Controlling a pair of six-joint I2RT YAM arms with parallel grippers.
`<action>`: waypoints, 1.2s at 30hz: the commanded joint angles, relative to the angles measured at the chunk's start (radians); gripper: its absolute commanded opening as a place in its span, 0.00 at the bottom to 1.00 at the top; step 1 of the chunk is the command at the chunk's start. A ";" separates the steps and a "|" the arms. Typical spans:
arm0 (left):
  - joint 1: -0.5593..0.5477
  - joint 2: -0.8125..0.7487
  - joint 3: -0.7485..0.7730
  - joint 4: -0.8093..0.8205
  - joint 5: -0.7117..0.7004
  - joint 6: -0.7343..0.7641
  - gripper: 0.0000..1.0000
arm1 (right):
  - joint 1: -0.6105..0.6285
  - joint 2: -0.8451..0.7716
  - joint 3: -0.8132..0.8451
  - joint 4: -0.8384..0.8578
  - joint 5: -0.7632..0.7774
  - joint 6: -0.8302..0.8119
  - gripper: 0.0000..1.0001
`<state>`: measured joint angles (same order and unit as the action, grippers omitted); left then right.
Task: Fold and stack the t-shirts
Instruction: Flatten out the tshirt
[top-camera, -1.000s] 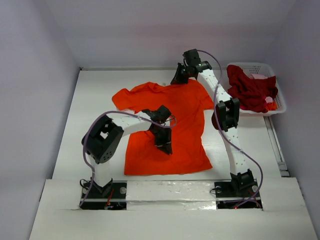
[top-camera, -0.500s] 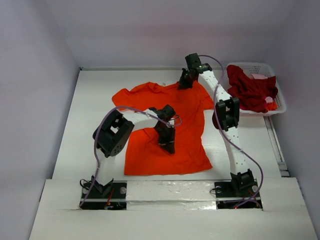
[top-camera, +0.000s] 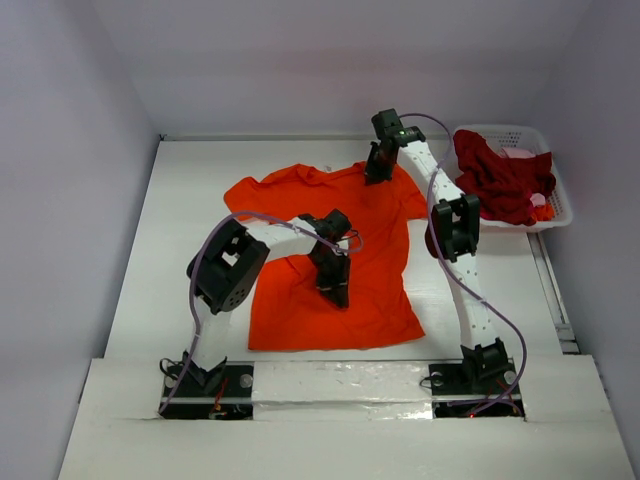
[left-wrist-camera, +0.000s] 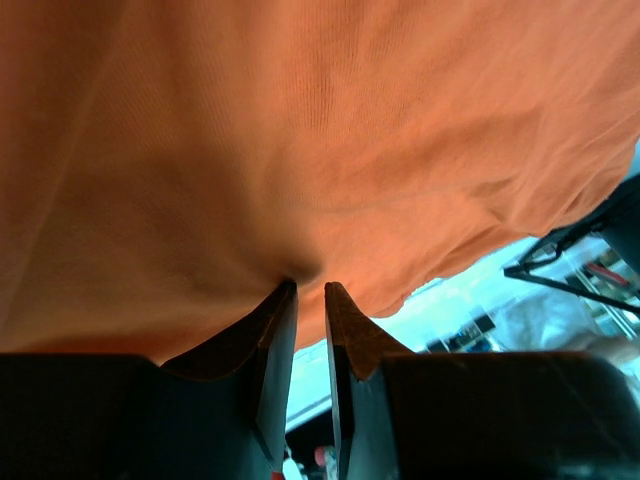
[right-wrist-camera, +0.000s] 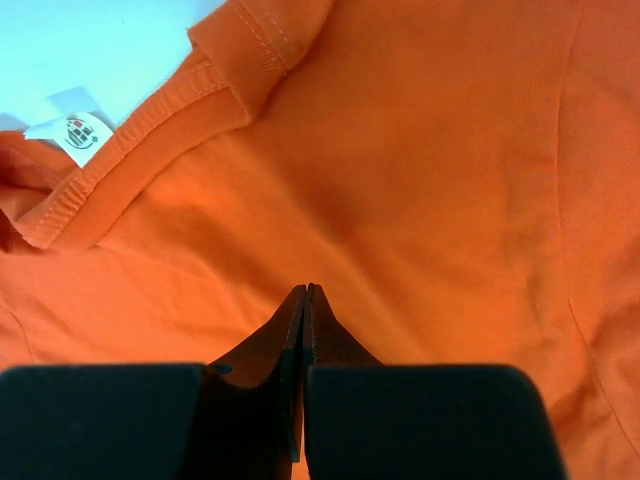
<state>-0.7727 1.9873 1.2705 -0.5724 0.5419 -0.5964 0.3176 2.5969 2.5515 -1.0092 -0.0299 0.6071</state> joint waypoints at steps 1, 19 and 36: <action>-0.005 0.031 -0.005 -0.017 0.000 0.032 0.17 | -0.008 0.029 0.042 -0.029 0.019 0.005 0.00; -0.005 0.050 -0.016 -0.020 -0.017 0.049 0.18 | -0.026 0.031 0.026 -0.209 0.067 -0.009 0.00; -0.005 0.042 -0.003 -0.041 -0.034 0.056 0.18 | -0.046 0.054 0.016 -0.327 -0.001 -0.032 0.00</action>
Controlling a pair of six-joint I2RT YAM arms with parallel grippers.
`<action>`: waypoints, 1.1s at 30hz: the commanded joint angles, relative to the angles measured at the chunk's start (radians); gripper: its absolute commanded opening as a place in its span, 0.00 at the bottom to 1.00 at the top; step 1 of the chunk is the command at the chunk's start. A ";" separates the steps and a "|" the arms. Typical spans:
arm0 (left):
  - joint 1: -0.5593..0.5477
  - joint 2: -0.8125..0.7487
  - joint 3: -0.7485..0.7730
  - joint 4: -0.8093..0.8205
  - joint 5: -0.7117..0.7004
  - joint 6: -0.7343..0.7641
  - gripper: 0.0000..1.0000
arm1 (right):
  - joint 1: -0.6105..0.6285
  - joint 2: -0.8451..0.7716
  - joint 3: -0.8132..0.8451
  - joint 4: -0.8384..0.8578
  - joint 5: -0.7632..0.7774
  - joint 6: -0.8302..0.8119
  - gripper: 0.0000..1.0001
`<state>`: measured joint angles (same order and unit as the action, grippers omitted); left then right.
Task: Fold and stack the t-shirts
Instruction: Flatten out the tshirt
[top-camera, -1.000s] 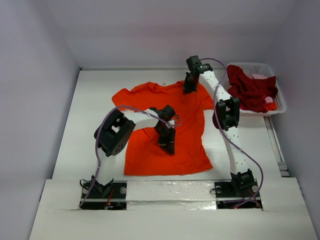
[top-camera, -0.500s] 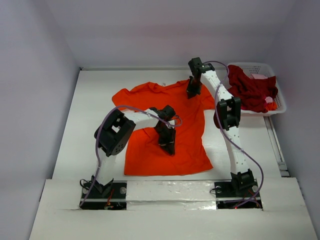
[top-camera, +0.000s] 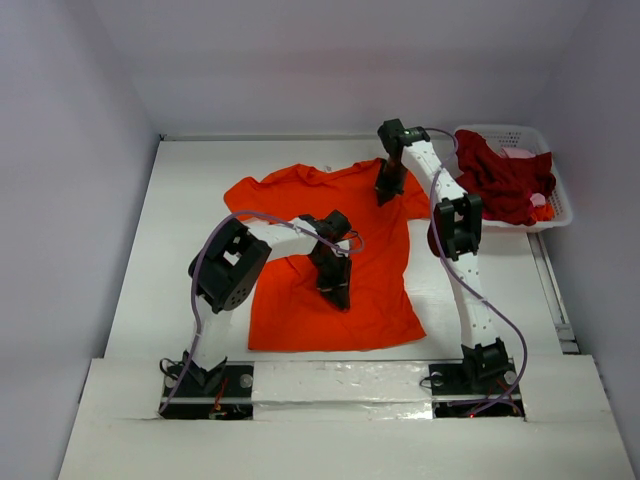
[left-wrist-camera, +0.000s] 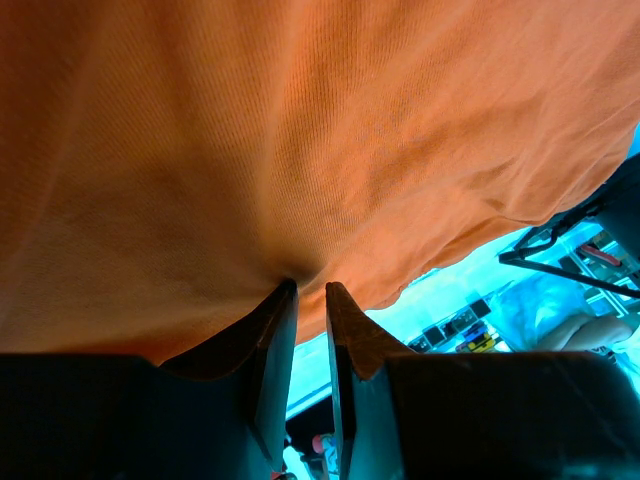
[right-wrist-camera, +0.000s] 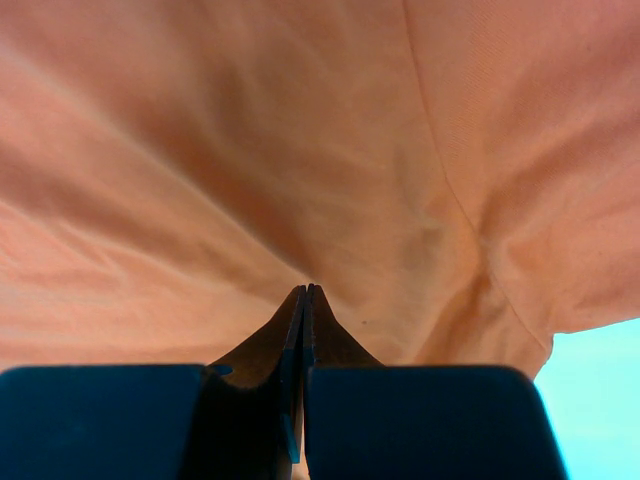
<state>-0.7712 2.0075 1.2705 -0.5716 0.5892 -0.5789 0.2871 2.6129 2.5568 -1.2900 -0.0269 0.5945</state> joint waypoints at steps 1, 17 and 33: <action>-0.007 0.025 -0.005 -0.042 -0.081 0.039 0.18 | -0.016 0.036 -0.001 -0.045 -0.013 -0.022 0.00; -0.007 0.050 0.012 -0.057 -0.094 0.057 0.19 | -0.043 -0.014 -0.115 0.006 -0.009 -0.012 0.00; 0.013 -0.065 -0.238 0.004 -0.086 0.068 0.19 | -0.082 -0.148 -0.378 0.098 0.077 -0.042 0.00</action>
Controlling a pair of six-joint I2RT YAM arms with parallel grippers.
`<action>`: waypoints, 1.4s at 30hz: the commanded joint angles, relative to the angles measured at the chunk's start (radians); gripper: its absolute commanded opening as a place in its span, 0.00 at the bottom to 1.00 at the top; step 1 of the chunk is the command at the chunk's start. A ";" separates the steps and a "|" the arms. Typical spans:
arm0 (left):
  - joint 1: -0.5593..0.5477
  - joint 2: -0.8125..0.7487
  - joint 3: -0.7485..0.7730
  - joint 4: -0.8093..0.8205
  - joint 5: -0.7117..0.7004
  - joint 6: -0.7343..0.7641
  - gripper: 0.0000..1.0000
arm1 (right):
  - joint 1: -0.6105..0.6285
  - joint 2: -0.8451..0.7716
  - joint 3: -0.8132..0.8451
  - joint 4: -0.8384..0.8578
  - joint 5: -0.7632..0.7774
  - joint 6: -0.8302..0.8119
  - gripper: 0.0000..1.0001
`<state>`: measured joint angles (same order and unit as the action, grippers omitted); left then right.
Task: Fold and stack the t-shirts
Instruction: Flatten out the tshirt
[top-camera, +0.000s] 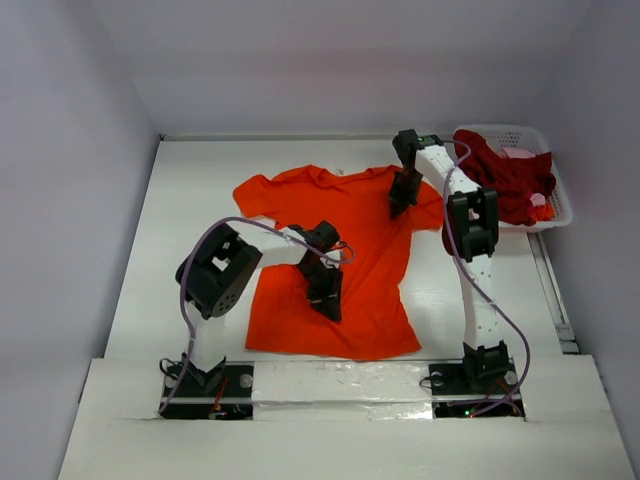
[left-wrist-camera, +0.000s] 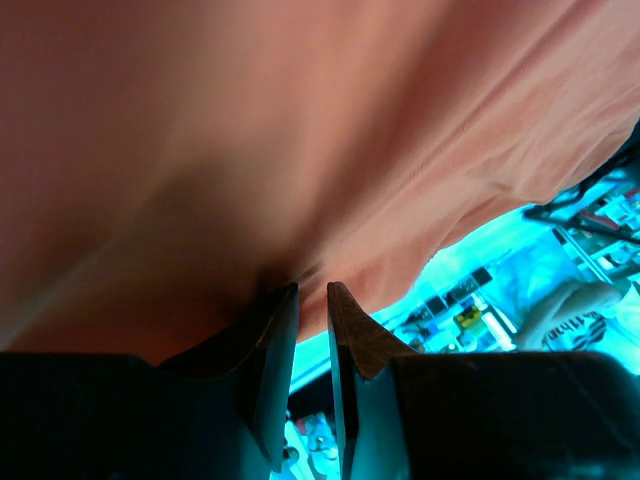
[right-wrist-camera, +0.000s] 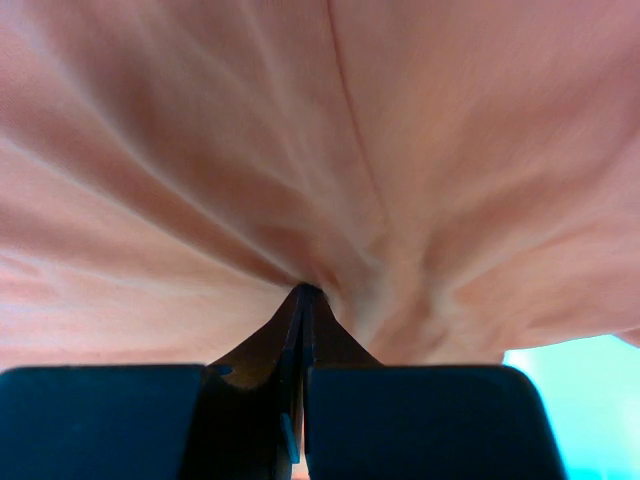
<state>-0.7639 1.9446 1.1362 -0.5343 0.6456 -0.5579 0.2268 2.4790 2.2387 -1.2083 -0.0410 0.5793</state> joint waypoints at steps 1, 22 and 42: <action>0.018 -0.021 -0.127 -0.027 -0.139 0.046 0.19 | -0.032 -0.020 -0.068 0.022 0.090 -0.027 0.00; 0.311 -0.242 -0.380 -0.095 -0.231 0.188 0.20 | -0.032 -0.163 -0.347 0.174 0.052 -0.022 0.00; 0.411 -0.225 -0.256 -0.110 -0.231 0.125 0.21 | 0.038 -0.345 -0.669 0.342 -0.040 0.057 0.00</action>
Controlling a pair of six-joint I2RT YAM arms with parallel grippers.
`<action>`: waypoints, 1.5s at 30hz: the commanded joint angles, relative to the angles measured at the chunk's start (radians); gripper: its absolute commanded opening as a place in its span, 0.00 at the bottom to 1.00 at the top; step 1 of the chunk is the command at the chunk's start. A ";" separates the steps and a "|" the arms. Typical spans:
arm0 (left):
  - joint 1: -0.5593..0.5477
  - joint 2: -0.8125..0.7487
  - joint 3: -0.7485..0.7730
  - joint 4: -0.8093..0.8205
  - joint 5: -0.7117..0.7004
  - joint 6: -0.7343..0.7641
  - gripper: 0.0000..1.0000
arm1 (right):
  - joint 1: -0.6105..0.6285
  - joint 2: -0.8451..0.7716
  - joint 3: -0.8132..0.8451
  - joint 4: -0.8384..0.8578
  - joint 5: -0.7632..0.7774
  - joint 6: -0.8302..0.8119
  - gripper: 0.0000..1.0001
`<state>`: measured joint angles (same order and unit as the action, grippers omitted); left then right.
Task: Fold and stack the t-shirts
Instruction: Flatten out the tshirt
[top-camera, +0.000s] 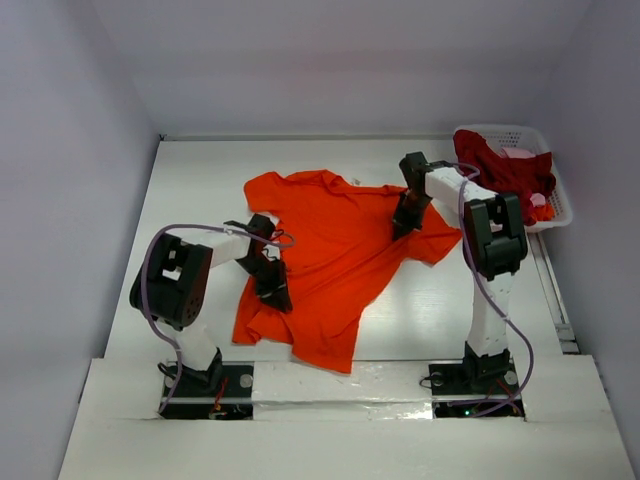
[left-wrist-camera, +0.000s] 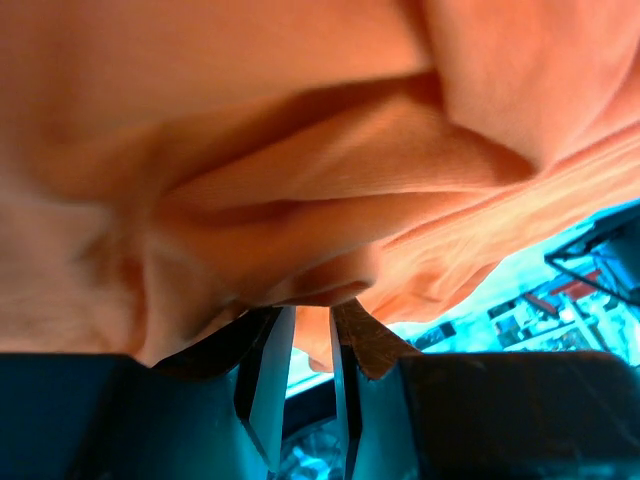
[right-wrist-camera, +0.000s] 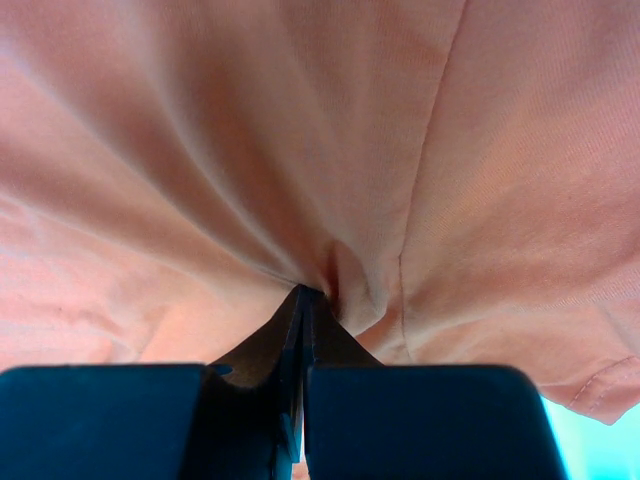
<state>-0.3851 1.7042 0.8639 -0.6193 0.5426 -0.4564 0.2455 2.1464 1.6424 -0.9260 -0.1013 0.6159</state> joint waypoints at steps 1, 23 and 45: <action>0.032 0.017 0.020 -0.028 -0.135 0.025 0.21 | 0.020 -0.020 -0.088 0.067 0.018 0.024 0.00; 0.183 0.112 0.179 -0.083 -0.197 0.064 0.21 | 0.127 -0.302 -0.569 0.295 -0.067 0.143 0.00; 0.362 0.259 0.377 -0.132 -0.317 0.107 0.21 | 0.136 -0.614 -0.869 0.335 -0.141 0.272 0.00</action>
<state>-0.0662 1.9232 1.2072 -0.8124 0.3721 -0.3920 0.3695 1.5742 0.8047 -0.5289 -0.2665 0.8764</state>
